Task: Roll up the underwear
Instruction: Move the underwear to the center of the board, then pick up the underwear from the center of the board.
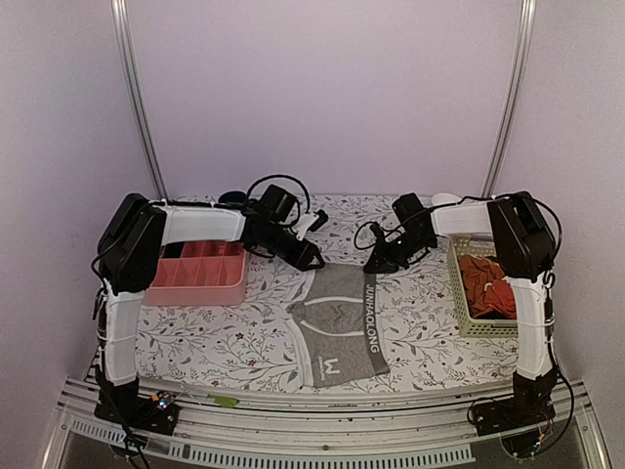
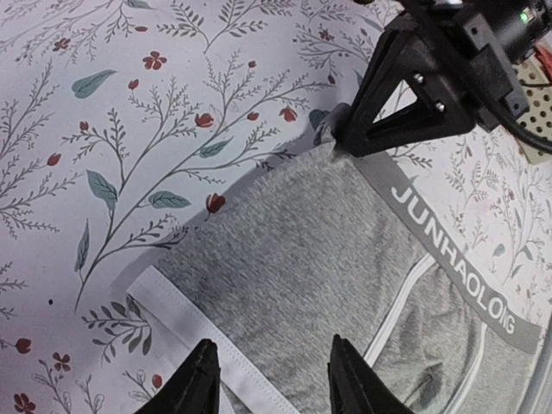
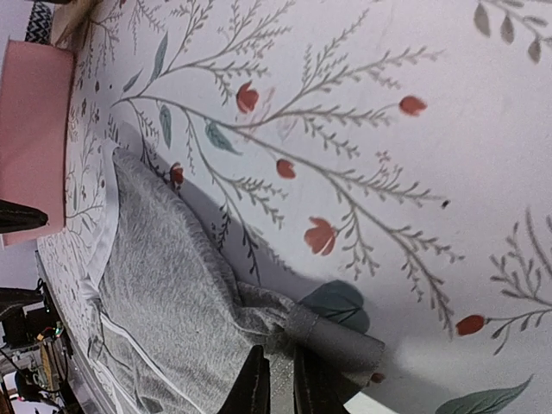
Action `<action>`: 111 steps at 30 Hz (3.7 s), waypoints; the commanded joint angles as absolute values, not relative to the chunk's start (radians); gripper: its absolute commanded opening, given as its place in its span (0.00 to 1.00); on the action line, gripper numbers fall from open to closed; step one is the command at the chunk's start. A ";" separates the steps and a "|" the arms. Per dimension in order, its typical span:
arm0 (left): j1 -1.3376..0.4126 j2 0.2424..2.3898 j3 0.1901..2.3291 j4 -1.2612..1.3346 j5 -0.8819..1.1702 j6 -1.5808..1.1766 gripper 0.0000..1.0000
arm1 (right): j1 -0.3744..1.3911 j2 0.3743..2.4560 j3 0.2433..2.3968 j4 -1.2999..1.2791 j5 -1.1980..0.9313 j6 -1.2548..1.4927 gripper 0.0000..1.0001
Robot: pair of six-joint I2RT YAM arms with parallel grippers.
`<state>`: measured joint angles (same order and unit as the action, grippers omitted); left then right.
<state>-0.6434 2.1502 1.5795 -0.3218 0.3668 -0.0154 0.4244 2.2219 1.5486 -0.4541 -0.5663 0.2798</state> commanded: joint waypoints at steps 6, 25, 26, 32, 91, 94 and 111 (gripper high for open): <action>-0.604 2.339 1.826 -0.399 0.339 -0.003 0.53 | 0.398 2.306 1.653 -0.476 -0.546 0.321 0.16; -0.487 2.417 1.944 -0.479 0.664 0.170 0.52 | 0.379 2.220 1.726 -0.492 -0.569 -0.075 0.52; -0.486 2.422 1.955 -0.493 0.671 0.185 0.51 | 0.375 2.222 1.729 -0.499 -0.581 -0.101 0.52; -0.487 2.472 2.018 -0.551 0.679 0.208 0.49 | 0.363 2.279 1.784 -0.590 -0.600 -0.223 0.52; -0.525 2.576 2.061 -0.599 0.647 0.263 0.11 | 0.323 2.385 1.856 -0.619 -0.673 -0.316 0.38; -0.519 2.575 2.063 -0.596 0.646 0.255 0.07 | 0.318 2.397 1.851 -0.623 -0.705 -0.315 0.37; -0.502 2.566 2.056 -0.561 0.686 0.212 0.00 | 0.330 2.438 1.827 -0.618 -0.828 -0.290 0.29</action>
